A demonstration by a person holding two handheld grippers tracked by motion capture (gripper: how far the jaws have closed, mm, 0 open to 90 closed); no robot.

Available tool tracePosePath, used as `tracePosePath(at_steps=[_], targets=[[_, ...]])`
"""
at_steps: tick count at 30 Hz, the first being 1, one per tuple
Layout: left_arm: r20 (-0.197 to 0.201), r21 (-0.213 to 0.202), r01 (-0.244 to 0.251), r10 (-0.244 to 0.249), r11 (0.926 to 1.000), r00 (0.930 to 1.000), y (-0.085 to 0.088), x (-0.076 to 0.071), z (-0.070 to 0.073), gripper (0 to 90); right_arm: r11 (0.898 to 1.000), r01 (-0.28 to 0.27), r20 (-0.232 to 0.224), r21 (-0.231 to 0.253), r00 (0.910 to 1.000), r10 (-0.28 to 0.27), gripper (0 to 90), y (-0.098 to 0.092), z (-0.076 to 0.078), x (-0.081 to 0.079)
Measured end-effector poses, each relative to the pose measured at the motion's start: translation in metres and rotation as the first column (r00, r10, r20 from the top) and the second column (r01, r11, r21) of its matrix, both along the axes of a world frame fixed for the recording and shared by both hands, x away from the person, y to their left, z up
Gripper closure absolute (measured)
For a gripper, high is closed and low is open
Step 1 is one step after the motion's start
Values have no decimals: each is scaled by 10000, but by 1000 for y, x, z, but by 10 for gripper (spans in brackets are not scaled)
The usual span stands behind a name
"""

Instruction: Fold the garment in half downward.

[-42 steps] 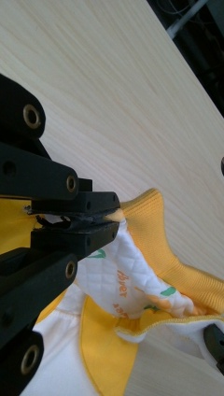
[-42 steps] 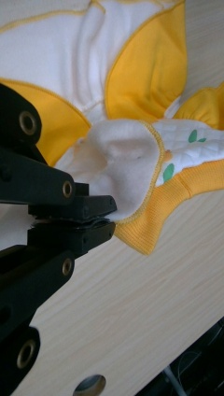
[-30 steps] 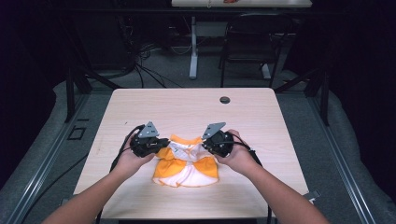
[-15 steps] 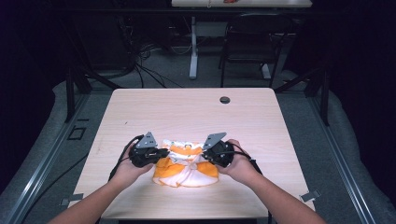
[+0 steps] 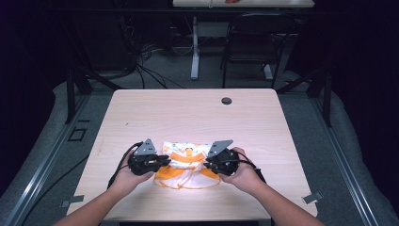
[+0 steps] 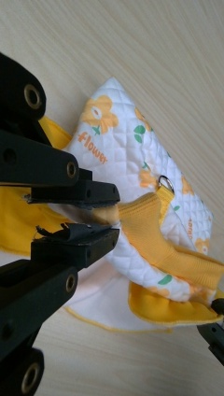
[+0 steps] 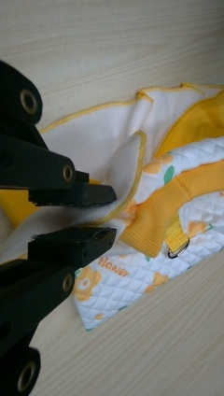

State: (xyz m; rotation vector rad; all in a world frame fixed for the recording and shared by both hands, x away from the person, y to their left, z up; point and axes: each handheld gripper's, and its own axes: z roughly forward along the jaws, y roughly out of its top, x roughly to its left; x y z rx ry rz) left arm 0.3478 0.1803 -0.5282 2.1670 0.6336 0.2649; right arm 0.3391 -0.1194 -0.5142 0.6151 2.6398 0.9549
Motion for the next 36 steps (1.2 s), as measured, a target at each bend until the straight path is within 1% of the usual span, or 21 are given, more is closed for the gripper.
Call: tracePosePath(at_steps=[3,5,7,8,11,12,13,14,15,17,18,19,22,24,26,28,29,33,34,35,36], targets=[[5,-114,24,-24,9999,10000,1,-3,8,745,9999,-20,-11,120,10000,20,745,-4,6,-4],[48,-140,43,-42,9999,10000,2,-4,14,732,9996,14,61,299,10000,-16,733,-6,11,-7],[18,-238,-32,33,9997,10000,3,-4,19,724,9995,-23,109,306,9999,19,723,-8,17,-8],[24,-306,-57,57,9995,10000,3,-4,20,713,9987,-22,35,509,10000,20,717,-8,18,-9],[84,-247,-152,154,9996,9998,2,-1,23,714,9983,6,147,583,9999,-15,731,-8,23,-8],[71,-198,-186,187,9996,9998,2,1,22,728,9983,64,158,572,9998,-73,751,-8,23,-7],[34,-129,-240,241,9996,9997,0,3,21,754,9983,101,177,579,9998,-112,774,-7,23,-5],[34,-129,-240,241,9996,9997,0,3,21,784,9983,101,177,579,9998,-112,774,-7,23,-5],[-41,-19,-315,315,9995,9995,-2,8,18,815,9983,282,124,503,9995,-289,835,-6,21,1],[-132,151,-424,426,9990,9990,-5,13,13,858,9984,340,21,459,9994,-342,871,-4,17,9],[-112,226,-447,449,9987,9989,-6,15,11,875,9980,417,-46,470,9991,-415,883,-2,15,13],[-204,264,-485,491,9985,9986,-7,19,8,891,9983,435,-54,379,9990,-434,895,-1,14,16],[-320,372,-512,524,9980,9981,-9,23,3,896,9978,552,-226,375,9983,-544,898,5,6,27],[-404,370,-488,503,9981,9979,-10,23,2,897,9982,545,-276,267,9982,-538,898,8,3,30],[-447,365,-403,419,9985,9981,-10,21,1,898,9980,564,-387,281,9977,-552,898,11,-1,33],[-453,321,-316,330,9990,9984,-9,18,2,898,9987,448,-510,240,9978,-435,898,12,-3,33],[-448,304,-282,295,9991,9986,-9,16,2,898,9988,379,-499,301,9981,-363,899,13,-4,32],[-489,340,-33,49,9994,9988,-10,9,1,898,9998,9,-565,184,9984,1,899,16,-4,22],[-489,340,-33,49,9994,9988,-10,9,1,898,9998,9,-565,184,9984,1,899,16,-4,22],[-530,327,98,-80,9994,9986,-11,4,0,898,9997,-198,-583,141,9981,206,899,16,-4,16],[-543,328,159,-141,9993,9984,-11,2,0,898,9995,-296,-625,87,9976,301,899,16,-4,13]])
